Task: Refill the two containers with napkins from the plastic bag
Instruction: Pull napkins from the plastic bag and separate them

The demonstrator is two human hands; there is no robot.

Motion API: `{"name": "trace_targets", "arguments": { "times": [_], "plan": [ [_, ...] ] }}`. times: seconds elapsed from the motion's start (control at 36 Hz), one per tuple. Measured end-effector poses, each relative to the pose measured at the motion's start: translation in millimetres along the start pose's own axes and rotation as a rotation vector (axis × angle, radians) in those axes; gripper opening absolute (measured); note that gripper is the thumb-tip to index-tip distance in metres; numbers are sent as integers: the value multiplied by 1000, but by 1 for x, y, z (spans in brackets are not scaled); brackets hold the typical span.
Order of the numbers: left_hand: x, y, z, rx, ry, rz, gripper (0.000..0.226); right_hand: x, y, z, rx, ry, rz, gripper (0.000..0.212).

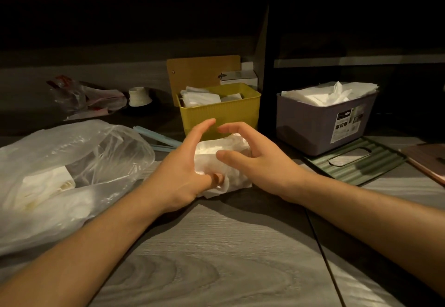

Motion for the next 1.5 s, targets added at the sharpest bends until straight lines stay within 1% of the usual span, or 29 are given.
{"name": "trace_targets", "arguments": {
  "times": [0.08, 0.17, 0.25, 0.31, 0.39, 0.44, 0.53, 0.56, 0.61, 0.69, 0.75, 0.81, 0.86, 0.89, 0.94, 1.08, 1.17, 1.25, 1.28, 1.31, 1.36, 1.39, 1.44, 1.5],
  "plan": [
    [0, 0, 0, 5, -23, -16, 101, 1, 0, 0, -11, 76, 1, 60],
    [0, 1, -2, 38, -23, -49, 87, -1, 1, 1, -29, 141, -15, 60],
    [-5, 0, 2, 51, 46, -86, 70, -4, 0, -3, -23, 53, -46, 55],
    [-10, 0, 6, 41, 100, -114, 62, -7, -1, -5, -8, -16, -62, 56],
    [-14, 1, 8, 12, 229, -151, 52, -9, -1, -8, 9, -107, 15, 67],
    [-14, 1, 9, -6, 289, -166, 47, -8, -1, -8, 1, -91, 46, 71],
    [-12, 0, 7, -29, 356, -166, 39, -7, -4, -13, 2, -74, 1, 62],
    [-11, 1, 4, -37, 388, -168, 32, -8, -5, -14, 5, -62, -23, 58],
    [-13, 2, -1, -23, 374, -168, 21, -8, -7, -18, 20, -58, -58, 53],
    [-15, 4, -2, 17, 297, -108, 40, -10, -8, -24, 59, -133, -88, 51],
    [-15, 6, -1, -7, 252, -81, 44, -11, -9, -26, 86, -230, -95, 52],
    [-15, 6, -1, -12, 119, -89, 37, -11, -9, -28, 100, -296, -90, 52],
    [-14, 4, -3, 11, 10, -117, 24, -11, -9, -27, 104, -346, -74, 53],
    [-14, 3, -2, 12, 4, -136, 16, -12, -9, -27, 105, -377, -66, 54],
    [-15, 2, 1, -7, 79, -181, 8, -11, -9, -25, 112, -449, -50, 55],
    [-15, 3, 7, -139, 472, -272, 13, -12, -9, -24, 134, -542, -38, 57],
    [-14, 3, 8, -213, 575, -280, 16, -13, -8, -23, 120, -546, -25, 56],
    [-11, 2, 5, -194, 575, -212, 16, -13, -8, -23, 105, -517, -37, 57],
    [-10, 3, 2, -171, 573, -183, 19, -12, -8, -24, 98, -506, -41, 56],
    [-9, 3, 0, -147, 563, -163, 27, -12, -8, -23, 90, -488, -44, 56],
    [-8, 2, -2, -111, 508, -171, 36, -12, -8, -23, 74, -431, -51, 55],
    [-9, 2, -2, -98, 466, -188, 34, -12, -8, -22, 66, -404, -55, 55],
    [-10, 1, -2, -77, 384, -219, 22, -11, -7, -22, 56, -374, -60, 55],
    [-13, 2, 1, -64, 349, -246, 15, -11, -7, -22, 45, -374, -62, 56]
  ]
}}
Point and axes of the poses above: each hand's wrist, its own y-axis away from the middle knuckle, its own x-axis out of the palm, z = x × y, the point moved 5 cm from there along -y, towards the middle knuckle, and after that the axes turned 10 degrees about y, right-handed, at the moved point
